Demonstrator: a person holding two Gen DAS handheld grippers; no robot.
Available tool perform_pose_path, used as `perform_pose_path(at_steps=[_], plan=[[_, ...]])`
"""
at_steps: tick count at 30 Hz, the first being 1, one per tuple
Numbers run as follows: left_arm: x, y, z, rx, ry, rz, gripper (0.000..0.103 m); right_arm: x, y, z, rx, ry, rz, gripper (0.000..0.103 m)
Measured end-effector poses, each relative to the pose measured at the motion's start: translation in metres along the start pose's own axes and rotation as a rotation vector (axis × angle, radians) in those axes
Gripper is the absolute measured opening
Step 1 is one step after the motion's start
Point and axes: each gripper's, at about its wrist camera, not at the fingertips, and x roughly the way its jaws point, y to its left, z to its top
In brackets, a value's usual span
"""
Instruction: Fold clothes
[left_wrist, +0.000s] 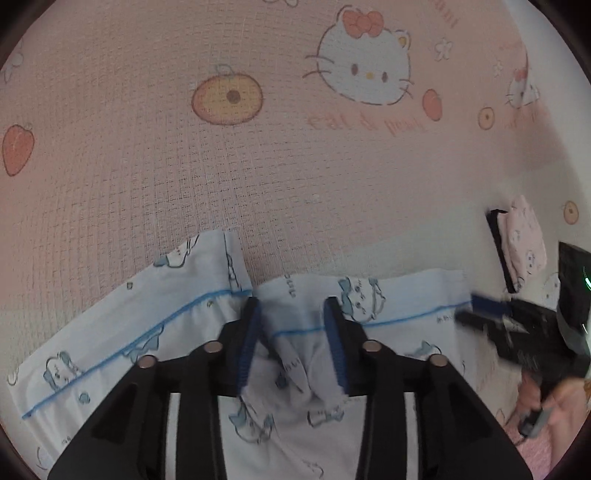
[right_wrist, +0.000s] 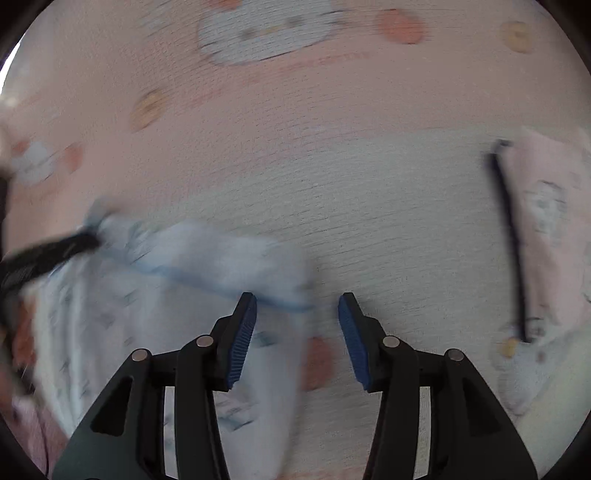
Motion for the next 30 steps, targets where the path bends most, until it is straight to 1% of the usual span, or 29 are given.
perform_pose_path(at_steps=[1, 3, 4, 5, 6, 7, 11, 12, 15, 18, 19, 20, 21, 23, 25, 27, 29, 30], plan=[[0.007, -0.002, -0.003, 0.020, 0.030, 0.010, 0.039, 0.000, 0.010, 0.001, -0.046, 0.006, 0.008, 0.046], [0.008, -0.009, -0.009, 0.093, 0.025, 0.054, 0.038, 0.000, 0.029, 0.002, -0.139, 0.012, 0.012, 0.045], [0.006, -0.011, -0.011, 0.106, 0.025, 0.060, 0.027, -0.001, 0.027, 0.006, -0.124, 0.004, -0.002, 0.046], [0.004, -0.012, -0.013, 0.117, 0.025, 0.064, 0.022, -0.002, 0.023, 0.009, -0.100, -0.007, -0.017, 0.046], [-0.001, -0.010, -0.014, 0.108, 0.010, 0.055, 0.017, -0.003, 0.013, 0.013, -0.046, -0.015, -0.027, 0.046], [-0.007, -0.008, -0.016, 0.096, -0.007, 0.045, 0.015, -0.003, 0.002, 0.016, 0.012, -0.023, -0.036, 0.046], [-0.040, 0.002, -0.024, 0.051, -0.102, -0.003, 0.015, -0.005, -0.015, 0.027, 0.074, -0.048, -0.094, 0.046], [-0.050, 0.005, -0.029, 0.041, -0.119, -0.001, 0.015, -0.006, -0.019, 0.029, 0.088, -0.054, -0.108, 0.046], [-0.059, 0.012, -0.043, 0.035, -0.114, 0.017, 0.015, -0.008, -0.031, 0.037, 0.130, -0.073, -0.153, 0.047], [-0.057, 0.024, -0.059, 0.038, -0.083, 0.050, 0.015, 0.016, -0.007, 0.041, 0.077, -0.030, -0.083, 0.046], [-0.053, 0.027, -0.058, 0.035, -0.069, 0.052, 0.015, 0.023, 0.003, 0.041, 0.049, -0.019, -0.060, 0.046], [-0.048, 0.029, -0.058, 0.031, -0.055, 0.053, 0.015, 0.027, 0.012, 0.041, 0.017, -0.018, -0.047, 0.047], [-0.047, 0.030, -0.059, 0.033, -0.053, 0.054, 0.015, 0.031, 0.022, 0.041, -0.016, -0.017, -0.035, 0.051], [-0.045, 0.030, -0.060, 0.037, -0.051, 0.056, 0.015, 0.036, 0.032, 0.045, -0.046, -0.035, -0.016, 0.053], [-0.044, 0.031, -0.060, 0.039, -0.048, 0.058, 0.015, 0.037, 0.034, 0.051, -0.021, -0.051, 0.002, 0.052], [-0.043, 0.031, -0.059, 0.041, -0.046, 0.061, 0.015, 0.033, 0.035, 0.059, 0.013, -0.078, 0.045, 0.052], [-0.043, 0.031, -0.058, 0.043, -0.043, 0.063, 0.015, 0.029, 0.043, 0.064, -0.019, -0.087, 0.103, 0.054], [-0.042, 0.032, -0.058, 0.044, -0.041, 0.063, 0.015, 0.030, 0.048, 0.065, -0.049, -0.067, 0.126, 0.054]])
